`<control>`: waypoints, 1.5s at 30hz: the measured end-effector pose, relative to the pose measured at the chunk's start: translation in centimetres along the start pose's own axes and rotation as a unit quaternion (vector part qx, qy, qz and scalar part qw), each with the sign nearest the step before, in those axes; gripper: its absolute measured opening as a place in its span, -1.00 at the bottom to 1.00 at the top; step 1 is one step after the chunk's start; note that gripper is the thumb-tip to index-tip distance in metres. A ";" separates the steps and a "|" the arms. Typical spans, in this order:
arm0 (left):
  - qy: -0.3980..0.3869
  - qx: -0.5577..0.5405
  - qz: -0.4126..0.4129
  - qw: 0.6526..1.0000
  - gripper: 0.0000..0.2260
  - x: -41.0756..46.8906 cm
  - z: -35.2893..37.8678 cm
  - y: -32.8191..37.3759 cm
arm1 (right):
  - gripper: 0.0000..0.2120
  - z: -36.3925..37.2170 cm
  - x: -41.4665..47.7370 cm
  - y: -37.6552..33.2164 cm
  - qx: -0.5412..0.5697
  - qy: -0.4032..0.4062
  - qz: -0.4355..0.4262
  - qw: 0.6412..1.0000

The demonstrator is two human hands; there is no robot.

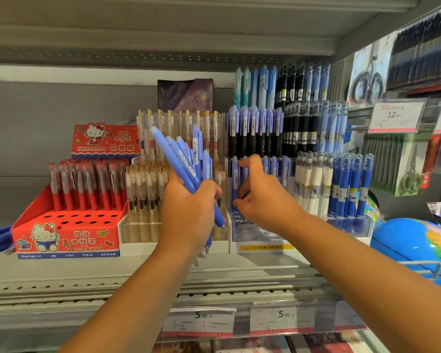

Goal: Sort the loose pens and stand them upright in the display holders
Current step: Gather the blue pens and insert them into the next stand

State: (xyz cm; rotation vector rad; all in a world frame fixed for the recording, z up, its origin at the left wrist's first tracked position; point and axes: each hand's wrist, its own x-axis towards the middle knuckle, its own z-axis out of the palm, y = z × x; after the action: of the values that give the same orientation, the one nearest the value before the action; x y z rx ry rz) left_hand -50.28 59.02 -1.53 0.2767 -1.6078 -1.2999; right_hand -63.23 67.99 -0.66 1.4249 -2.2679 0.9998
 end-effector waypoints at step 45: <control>0.015 -0.070 0.005 0.997 -0.90 0.0 0.0 0.3 | -0.87 -4.8 -0.3 -2.9 0.445 0.128 0.023 0.886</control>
State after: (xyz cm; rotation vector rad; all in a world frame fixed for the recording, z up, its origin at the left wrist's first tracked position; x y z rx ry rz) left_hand -50.18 59.19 -1.31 0.2007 -1.4826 -1.3868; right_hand -61.16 70.69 3.82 1.3760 -1.6834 2.2737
